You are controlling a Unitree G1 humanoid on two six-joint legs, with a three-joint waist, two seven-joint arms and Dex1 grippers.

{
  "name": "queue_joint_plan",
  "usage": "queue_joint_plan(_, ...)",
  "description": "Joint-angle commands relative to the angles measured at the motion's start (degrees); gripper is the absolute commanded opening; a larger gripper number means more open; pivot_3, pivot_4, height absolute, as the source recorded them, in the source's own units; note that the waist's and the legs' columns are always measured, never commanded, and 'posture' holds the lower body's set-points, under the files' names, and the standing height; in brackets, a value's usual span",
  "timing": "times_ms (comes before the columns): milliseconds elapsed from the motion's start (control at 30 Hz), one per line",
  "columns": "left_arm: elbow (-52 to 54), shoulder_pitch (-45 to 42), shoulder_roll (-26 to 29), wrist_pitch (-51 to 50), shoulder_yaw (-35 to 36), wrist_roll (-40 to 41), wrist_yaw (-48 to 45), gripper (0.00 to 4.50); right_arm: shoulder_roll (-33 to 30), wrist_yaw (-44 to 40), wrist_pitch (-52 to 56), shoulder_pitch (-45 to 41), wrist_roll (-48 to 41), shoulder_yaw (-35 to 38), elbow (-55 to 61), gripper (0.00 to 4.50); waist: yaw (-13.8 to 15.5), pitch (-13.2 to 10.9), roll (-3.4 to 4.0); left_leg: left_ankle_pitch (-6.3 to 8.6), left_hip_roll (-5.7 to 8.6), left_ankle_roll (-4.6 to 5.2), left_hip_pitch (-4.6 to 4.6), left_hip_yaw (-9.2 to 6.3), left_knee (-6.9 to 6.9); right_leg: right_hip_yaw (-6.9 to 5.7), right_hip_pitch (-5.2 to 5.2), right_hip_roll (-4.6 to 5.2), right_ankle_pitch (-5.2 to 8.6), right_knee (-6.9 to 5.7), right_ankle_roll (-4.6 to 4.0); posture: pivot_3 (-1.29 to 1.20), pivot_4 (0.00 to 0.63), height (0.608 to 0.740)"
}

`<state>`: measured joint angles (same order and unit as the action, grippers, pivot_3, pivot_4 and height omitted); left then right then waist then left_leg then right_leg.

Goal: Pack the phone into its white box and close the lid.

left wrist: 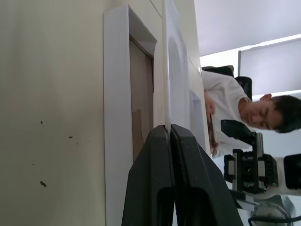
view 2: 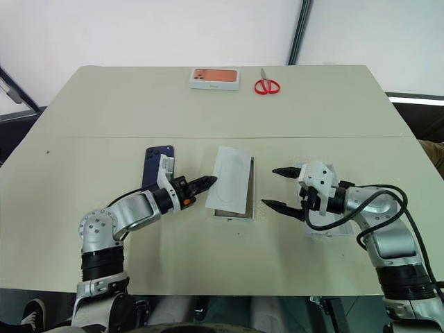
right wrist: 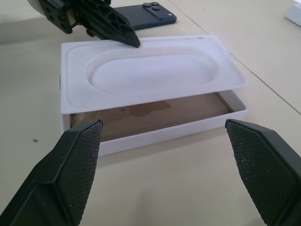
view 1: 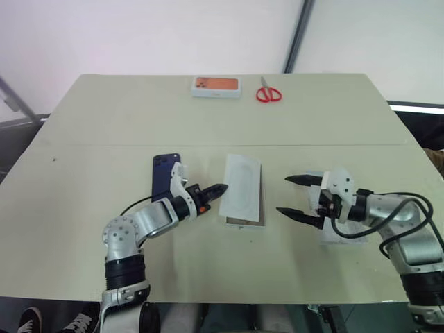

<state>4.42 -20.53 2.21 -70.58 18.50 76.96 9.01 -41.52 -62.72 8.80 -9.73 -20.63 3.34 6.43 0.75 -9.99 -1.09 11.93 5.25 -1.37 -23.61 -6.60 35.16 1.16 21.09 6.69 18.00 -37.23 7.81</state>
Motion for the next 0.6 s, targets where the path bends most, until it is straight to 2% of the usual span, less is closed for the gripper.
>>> queue_joint_plan(33, 1.8, -0.2, 0.5, 0.4, -1.3, 1.9, -0.4, 0.30, -0.1, 0.3, -1.5, -0.2, -0.1, 0.9, 0.7, 4.39, 0.0, 0.0, 0.00, 0.00, 0.01, 0.00, 0.00, 0.00, 0.00, 0.00, 0.00, 0.01, 0.00, 0.00, 0.00, 0.00, 0.150, 0.740)
queue_joint_plan(100, 2.2, 0.0, 0.9, 0.3, -2.2, 1.8, -0.7, 0.98, -0.2, 0.3, -1.9, -0.3, 0.2, 0.7, 0.5, 4.40, 0.0, 0.0, 0.00, 0.00, 0.01, 0.01, 0.00, 0.00, 0.00, 0.00, 0.00, 0.01, 0.00, 0.01, 0.00, 0.00, 0.150, 0.740)
queue_joint_plan(233, 2.2, -0.1, 1.5, 0.9, -3.0, 2.0, -0.2, 3.07, 0.3, 0.6, -2.1, -1.1, 0.2, 0.2, 0.0, 4.40, 0.0, 0.0, 0.00, 0.00, 0.01, 0.00, 0.00, 0.00, -0.01, 0.00, 0.00, 0.01, 0.00, 0.01, 0.00, 0.00, 0.150, 0.740)
queue_joint_plan(333, 3.0, 0.1, 2.7, 0.4, -3.8, 1.8, -0.2, 4.45, 0.6, 0.8, -2.5, -1.6, 0.5, -0.3, -0.4, 4.40, -0.1, 0.0, 0.00, 0.00, 0.00, 0.00, 0.00, 0.00, -0.01, 0.01, 0.01, 0.00, 0.00, 0.01, 0.00, 0.00, 0.150, 0.740)
queue_joint_plan(467, 5.1, 0.0, 5.5, -0.1, -3.5, 5.4, -0.9, 4.45, 2.4, 1.5, -3.2, -3.5, 1.2, -1.8, -1.0, 4.40, -0.2, 0.0, 0.00, 0.00, 0.00, 0.00, 0.00, 0.00, -0.03, 0.02, 0.03, 0.00, 0.00, 0.01, 0.00, 0.00, 0.150, 0.740)
queue_joint_plan(600, 8.7, -0.3, 12.1, 1.3, -5.4, 0.2, -6.3, 4.45, 5.5, 2.8, 0.3, -6.5, -0.9, -3.2, 0.2, 4.40, -0.2, 0.0, 0.02, -0.01, -0.02, -0.01, 0.00, -0.01, -0.05, 0.02, 0.06, -0.02, 0.00, 0.00, 0.00, 0.00, 0.150, 0.740)
